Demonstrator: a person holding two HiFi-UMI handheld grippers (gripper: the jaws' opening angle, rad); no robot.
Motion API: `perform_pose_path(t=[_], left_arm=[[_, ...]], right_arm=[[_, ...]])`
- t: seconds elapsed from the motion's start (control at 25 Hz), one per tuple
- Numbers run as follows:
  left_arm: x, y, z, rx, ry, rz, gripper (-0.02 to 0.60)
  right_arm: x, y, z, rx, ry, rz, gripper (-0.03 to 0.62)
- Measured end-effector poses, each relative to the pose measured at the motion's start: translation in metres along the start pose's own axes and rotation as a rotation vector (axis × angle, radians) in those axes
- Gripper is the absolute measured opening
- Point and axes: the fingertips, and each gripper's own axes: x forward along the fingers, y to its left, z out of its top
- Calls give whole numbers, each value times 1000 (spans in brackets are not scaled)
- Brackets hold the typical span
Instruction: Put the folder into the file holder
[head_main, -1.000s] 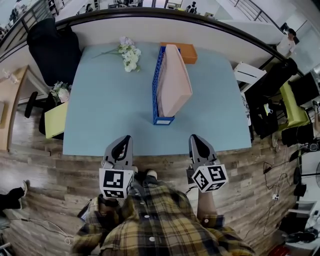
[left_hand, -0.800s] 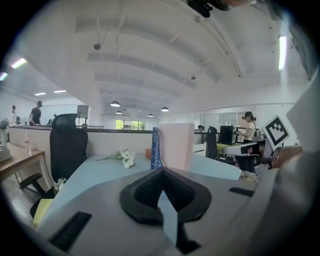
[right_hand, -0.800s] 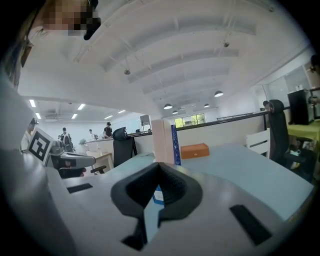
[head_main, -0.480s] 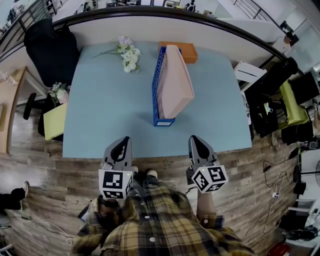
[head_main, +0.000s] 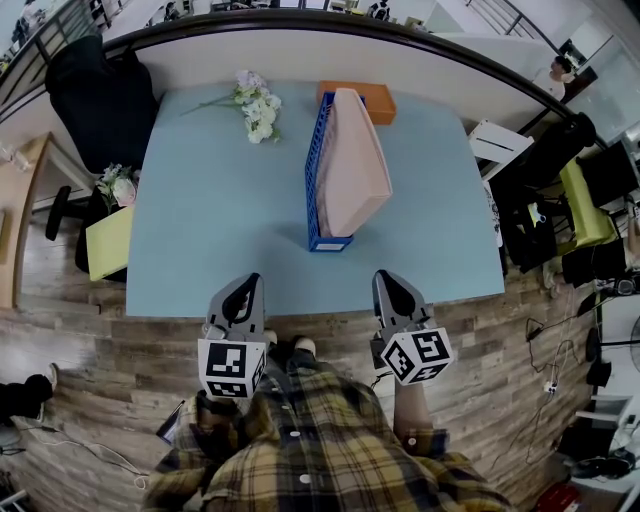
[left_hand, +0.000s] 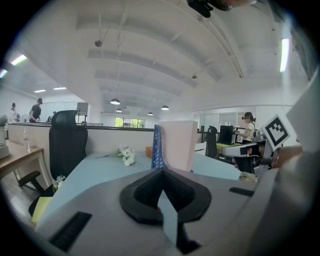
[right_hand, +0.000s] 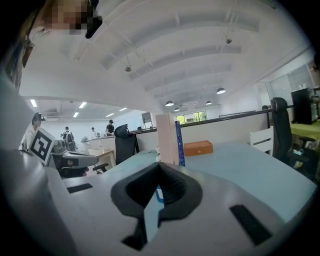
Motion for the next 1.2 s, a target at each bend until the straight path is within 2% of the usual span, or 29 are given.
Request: perform_pose_path(t=[0.28, 1.2], left_arm=[[1, 4, 0, -6, 2, -7, -9], [7, 11, 1, -2, 3, -12, -9]], right_arm=[[6, 8, 0, -13, 11, 18, 2], [8, 4, 0, -18, 12, -17, 2]])
